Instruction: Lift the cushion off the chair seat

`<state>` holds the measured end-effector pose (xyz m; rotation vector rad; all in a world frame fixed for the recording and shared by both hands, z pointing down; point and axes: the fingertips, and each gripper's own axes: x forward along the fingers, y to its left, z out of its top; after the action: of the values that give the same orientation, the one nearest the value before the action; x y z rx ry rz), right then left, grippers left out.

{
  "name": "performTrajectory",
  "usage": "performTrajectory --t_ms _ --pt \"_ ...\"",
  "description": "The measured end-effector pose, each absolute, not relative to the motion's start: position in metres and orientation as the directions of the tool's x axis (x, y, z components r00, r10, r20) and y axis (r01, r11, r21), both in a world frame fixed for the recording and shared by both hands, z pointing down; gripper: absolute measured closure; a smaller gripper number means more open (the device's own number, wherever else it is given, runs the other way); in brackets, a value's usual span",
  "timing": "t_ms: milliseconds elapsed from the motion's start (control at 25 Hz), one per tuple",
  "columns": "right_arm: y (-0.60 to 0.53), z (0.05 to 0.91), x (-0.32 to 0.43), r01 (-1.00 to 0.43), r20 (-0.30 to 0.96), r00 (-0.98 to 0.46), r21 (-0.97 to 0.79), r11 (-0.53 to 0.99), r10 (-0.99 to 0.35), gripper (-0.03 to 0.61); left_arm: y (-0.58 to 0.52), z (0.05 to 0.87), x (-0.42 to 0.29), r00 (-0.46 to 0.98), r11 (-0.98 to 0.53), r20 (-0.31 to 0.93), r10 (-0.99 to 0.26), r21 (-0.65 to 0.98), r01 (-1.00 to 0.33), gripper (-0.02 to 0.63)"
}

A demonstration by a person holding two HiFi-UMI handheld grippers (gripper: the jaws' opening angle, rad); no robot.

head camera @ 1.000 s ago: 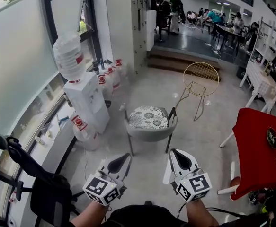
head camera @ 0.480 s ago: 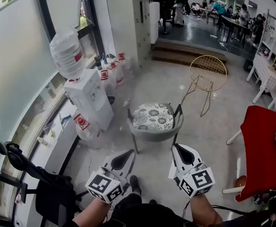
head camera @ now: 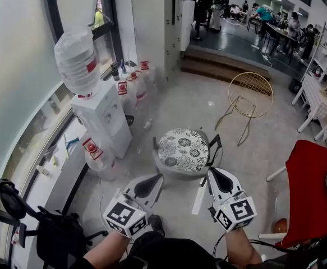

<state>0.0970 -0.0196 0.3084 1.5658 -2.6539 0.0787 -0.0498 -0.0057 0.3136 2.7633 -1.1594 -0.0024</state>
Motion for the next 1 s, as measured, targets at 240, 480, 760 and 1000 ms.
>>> performTrajectory --t_ms 240,480,760,1000 --pt "-0.079 0.312 0.075 -0.877 0.092 -0.479 -0.013 0.48 -0.873 0.566 -0.062 0.314 -0.076 0.701 -0.689 0.062 -0.71 0.145 -0.71 0.607" --pt "-0.121 0.319 0.054 -0.885 0.11 -0.464 -0.011 0.466 -0.879 0.566 -0.111 0.319 -0.099 0.704 -0.69 0.064 -0.708 0.151 -0.708 0.607" --pt "-0.158 0.329 0.052 -0.883 0.142 -0.467 -0.017 0.47 -0.873 0.566 -0.145 0.328 -0.1 0.706 -0.688 0.083 -0.703 0.168 -0.706 0.607" --pt "-0.196 0.338 0.067 -0.873 0.15 -0.487 -0.033 0.487 -0.861 0.566 -0.18 0.34 -0.083 0.693 -0.673 0.115 -0.712 0.171 -0.72 0.607"
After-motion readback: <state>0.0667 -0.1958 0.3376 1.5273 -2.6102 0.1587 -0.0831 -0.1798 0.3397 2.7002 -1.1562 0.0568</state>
